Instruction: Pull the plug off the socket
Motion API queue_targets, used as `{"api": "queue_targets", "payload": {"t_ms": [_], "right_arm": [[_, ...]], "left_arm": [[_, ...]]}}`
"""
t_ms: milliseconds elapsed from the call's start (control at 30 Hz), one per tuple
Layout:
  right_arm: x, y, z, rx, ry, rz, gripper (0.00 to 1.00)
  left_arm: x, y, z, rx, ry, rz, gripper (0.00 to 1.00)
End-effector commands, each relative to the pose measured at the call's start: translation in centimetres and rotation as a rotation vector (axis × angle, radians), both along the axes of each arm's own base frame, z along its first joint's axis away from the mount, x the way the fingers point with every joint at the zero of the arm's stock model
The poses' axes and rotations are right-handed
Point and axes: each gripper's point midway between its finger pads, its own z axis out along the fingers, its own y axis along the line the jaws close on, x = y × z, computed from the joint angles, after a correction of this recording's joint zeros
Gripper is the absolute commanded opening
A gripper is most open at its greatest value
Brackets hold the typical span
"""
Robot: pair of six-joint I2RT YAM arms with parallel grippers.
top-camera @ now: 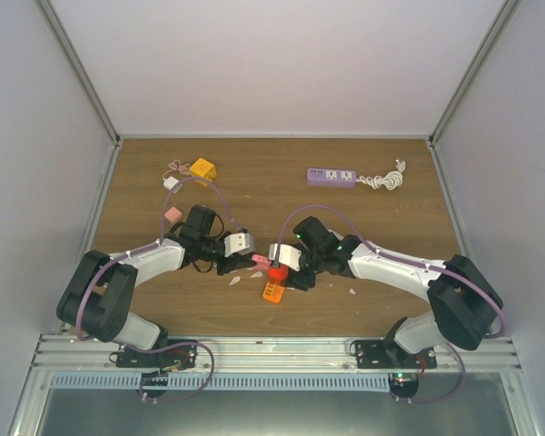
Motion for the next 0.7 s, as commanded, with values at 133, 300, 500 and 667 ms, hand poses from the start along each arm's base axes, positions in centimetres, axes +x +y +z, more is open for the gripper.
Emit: {"api": "queue_targets", "payload": {"t_ms": [133,300,500,667], "right_arm": [[-0.5,0.0,0.8,0.023,-0.026,0.026,0.29],[-0.5,0.0,0.7,0.02,-0.026,0.025,0.29],[-0.6,0.0,0.6,0.017,-0.023,0.03,0.28],[-0.7,-0.2,0.3,0.002,-0.018,0.033,0.27]], "left_arm": [[1.2,1.4,1.0,-0.005,-0.074,0.011,0.14],[1.1,2.2,1.4,-0.018,-0.089,0.002,0.08],[1.3,2.8,1.3,-0.011,-0.104,0.011,0.06],[1.9,3.6,1.1,0.005,-0.117,0.033,0.05]]}}
